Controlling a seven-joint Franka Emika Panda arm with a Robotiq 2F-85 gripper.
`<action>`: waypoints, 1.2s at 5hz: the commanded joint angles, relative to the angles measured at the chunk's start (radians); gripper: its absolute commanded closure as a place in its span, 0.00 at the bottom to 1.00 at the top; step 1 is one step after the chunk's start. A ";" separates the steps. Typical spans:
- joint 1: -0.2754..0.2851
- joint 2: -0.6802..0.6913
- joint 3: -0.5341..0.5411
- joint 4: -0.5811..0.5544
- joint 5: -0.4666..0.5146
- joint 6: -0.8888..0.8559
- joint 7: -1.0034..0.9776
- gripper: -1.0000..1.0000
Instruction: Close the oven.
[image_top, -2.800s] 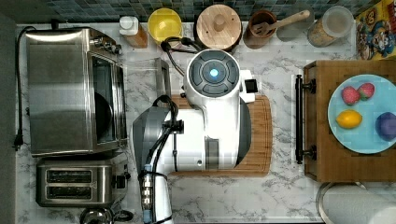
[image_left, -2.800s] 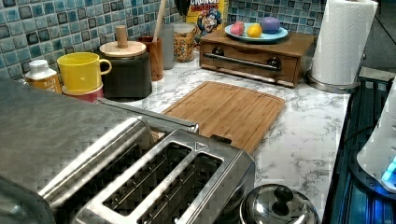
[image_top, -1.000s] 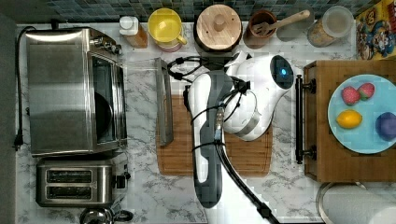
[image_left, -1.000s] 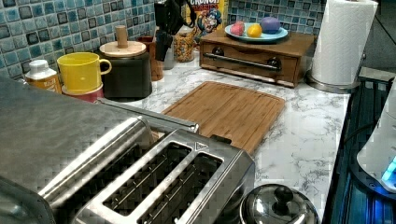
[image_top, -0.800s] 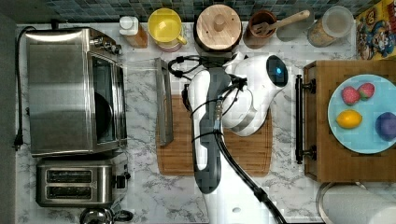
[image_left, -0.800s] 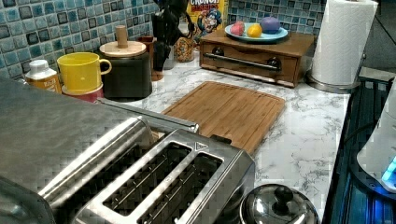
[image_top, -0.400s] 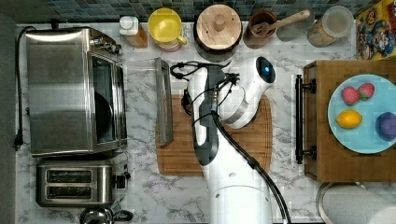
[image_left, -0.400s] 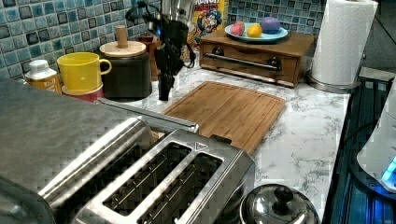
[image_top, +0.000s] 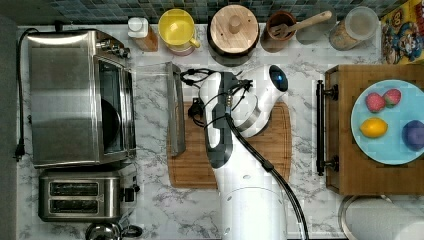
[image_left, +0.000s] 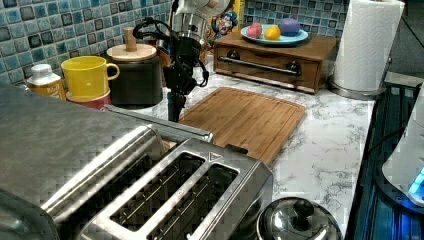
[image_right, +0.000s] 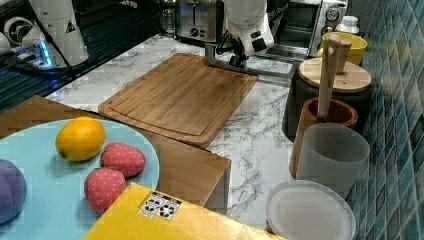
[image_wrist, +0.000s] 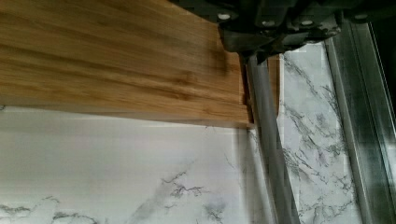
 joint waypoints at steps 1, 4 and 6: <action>0.056 0.022 0.056 0.156 -0.014 0.020 -0.002 1.00; 0.063 0.052 0.081 0.183 -0.021 -0.045 0.048 1.00; 0.057 0.052 0.088 0.168 0.038 -0.064 0.070 1.00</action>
